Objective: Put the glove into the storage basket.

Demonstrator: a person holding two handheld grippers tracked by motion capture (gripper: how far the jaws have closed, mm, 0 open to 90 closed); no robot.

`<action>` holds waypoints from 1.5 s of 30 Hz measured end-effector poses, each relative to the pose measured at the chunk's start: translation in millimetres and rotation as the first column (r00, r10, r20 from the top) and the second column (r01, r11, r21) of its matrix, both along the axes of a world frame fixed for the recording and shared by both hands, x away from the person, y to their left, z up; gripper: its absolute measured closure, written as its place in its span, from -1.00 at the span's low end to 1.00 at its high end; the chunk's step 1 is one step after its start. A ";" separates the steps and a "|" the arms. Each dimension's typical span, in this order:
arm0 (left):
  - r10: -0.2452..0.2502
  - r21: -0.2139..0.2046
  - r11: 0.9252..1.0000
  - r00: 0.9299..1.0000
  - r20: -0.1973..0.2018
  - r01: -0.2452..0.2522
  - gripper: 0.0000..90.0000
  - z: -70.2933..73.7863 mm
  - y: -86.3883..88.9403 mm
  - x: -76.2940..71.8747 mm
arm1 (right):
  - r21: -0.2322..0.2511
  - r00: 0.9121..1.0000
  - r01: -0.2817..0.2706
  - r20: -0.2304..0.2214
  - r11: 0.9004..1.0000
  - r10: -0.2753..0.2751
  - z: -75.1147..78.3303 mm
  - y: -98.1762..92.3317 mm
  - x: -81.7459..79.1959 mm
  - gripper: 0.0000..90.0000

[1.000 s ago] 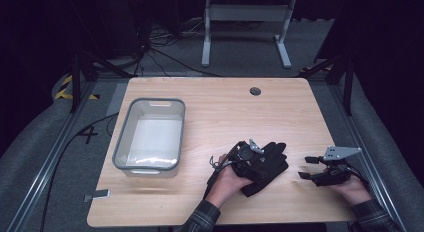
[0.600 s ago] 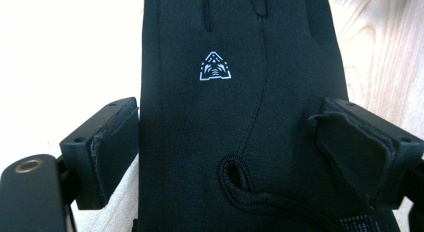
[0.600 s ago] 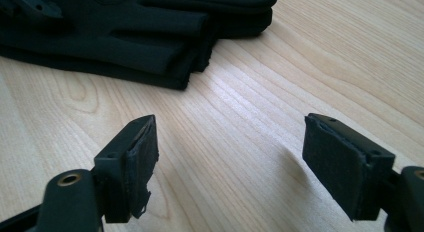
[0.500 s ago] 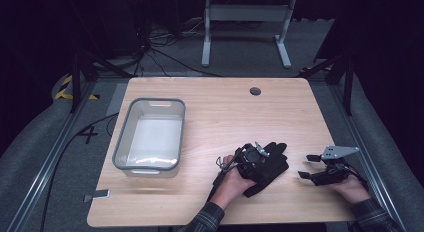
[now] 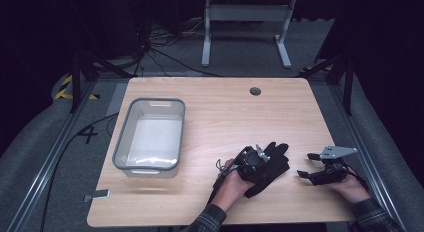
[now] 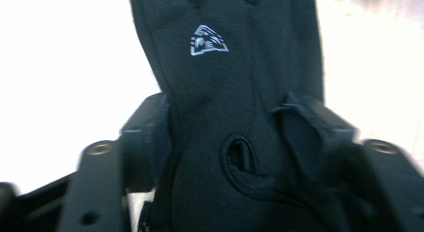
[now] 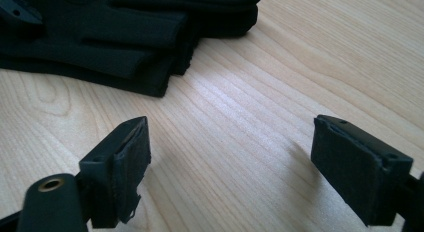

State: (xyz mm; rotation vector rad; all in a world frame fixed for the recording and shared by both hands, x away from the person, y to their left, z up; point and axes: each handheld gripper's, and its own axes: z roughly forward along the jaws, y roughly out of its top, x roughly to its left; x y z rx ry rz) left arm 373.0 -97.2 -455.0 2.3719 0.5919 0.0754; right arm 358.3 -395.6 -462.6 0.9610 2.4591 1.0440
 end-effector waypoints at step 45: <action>0.037 -0.079 0.996 0.998 -0.045 -0.040 0.47 68.7 55.7 9.6 | -0.029 1.000 -0.020 -0.011 0.999 0.020 -5.7 2.8 1.6 -0.99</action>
